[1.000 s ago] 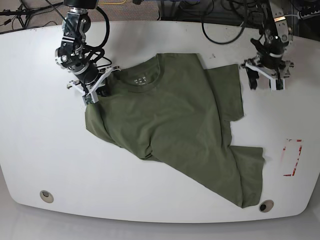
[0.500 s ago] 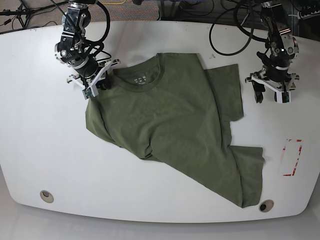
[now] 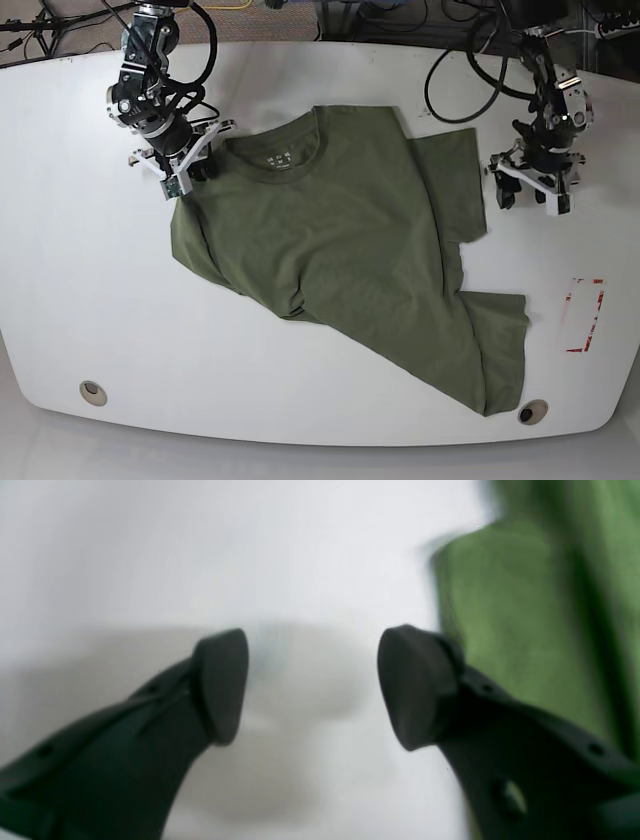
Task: Fold the T-shirt properly
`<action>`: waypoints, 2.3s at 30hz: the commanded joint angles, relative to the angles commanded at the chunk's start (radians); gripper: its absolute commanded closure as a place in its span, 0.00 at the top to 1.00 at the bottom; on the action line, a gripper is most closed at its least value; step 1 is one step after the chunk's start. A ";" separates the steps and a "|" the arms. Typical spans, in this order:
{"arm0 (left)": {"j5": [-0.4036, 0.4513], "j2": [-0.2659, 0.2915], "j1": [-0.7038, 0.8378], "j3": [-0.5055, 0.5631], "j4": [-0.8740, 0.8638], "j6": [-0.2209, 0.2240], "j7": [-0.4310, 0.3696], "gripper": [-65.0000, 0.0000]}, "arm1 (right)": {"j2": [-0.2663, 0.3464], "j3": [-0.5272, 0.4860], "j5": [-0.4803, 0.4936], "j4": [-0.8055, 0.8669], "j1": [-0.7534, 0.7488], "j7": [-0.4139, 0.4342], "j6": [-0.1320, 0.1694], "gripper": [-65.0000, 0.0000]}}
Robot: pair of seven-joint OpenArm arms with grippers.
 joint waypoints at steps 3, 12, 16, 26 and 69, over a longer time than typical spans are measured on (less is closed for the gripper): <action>-0.006 0.002 -0.002 0.007 -0.009 0.000 0.006 0.64 | -0.001 0.001 0.001 0.005 0.001 -0.001 -0.001 0.12; 0.031 -0.039 0.082 0.049 0.071 0.030 -0.015 0.41 | 0.031 0.052 0.010 0.013 0.049 -0.006 -0.031 0.44; 0.035 -0.054 0.116 0.048 0.096 0.031 -0.033 0.37 | 0.049 0.082 0.016 0.011 0.082 -0.020 -0.043 0.64; 0.034 -0.031 0.139 0.013 0.117 0.035 0.004 0.59 | 0.070 0.012 -0.016 0.165 0.160 -0.094 -0.056 0.71; 0.105 -0.055 0.230 -0.061 0.272 0.040 0.082 0.60 | -0.042 -0.044 -0.045 0.167 0.113 -0.172 -0.056 0.68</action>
